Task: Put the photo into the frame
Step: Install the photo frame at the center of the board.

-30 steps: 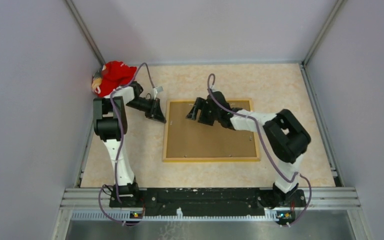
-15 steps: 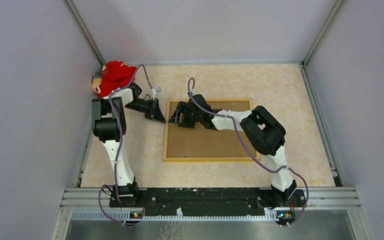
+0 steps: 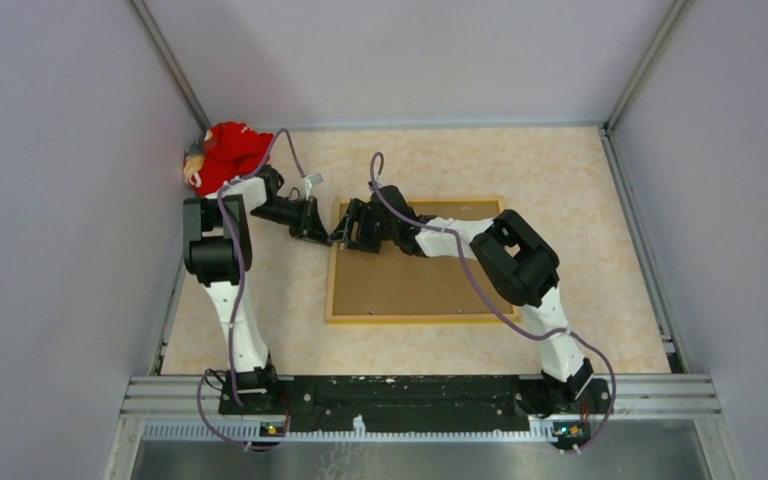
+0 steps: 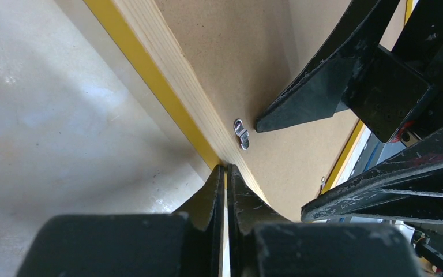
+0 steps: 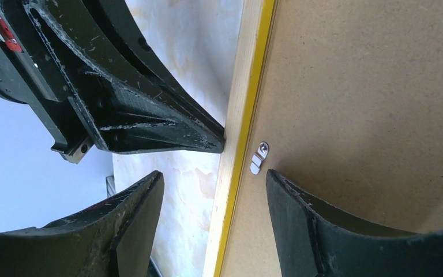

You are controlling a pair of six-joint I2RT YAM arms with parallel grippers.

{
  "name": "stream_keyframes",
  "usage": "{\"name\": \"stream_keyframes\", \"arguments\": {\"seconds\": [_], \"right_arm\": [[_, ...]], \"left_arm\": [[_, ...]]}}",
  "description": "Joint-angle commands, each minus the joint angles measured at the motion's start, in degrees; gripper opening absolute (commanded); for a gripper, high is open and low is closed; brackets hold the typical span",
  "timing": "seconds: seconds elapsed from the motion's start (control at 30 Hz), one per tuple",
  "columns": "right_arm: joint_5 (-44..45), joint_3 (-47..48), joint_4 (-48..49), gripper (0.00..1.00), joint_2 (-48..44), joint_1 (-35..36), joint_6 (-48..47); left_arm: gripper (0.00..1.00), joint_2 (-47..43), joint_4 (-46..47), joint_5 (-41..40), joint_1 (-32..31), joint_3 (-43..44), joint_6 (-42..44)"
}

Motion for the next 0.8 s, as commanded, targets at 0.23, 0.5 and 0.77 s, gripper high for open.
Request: {"name": "stream_keyframes", "arguments": {"seconds": [0.23,0.5,0.77], "right_arm": [[-0.52,2.8,-0.93,0.64,3.2,1.18,1.26],[0.34,4.68,-2.18,0.64,4.17,1.18,0.81],[0.7,5.94,-2.22,0.64,5.53,1.16,1.3]], "left_arm": [[0.06,-1.32,2.19,-3.8,-1.55,-1.96,0.88],[0.05,-1.67,2.8,-4.58,-1.73,-2.72,1.1],[0.05,-1.81,2.84,-4.72,-1.75,-2.83,1.27]]}}
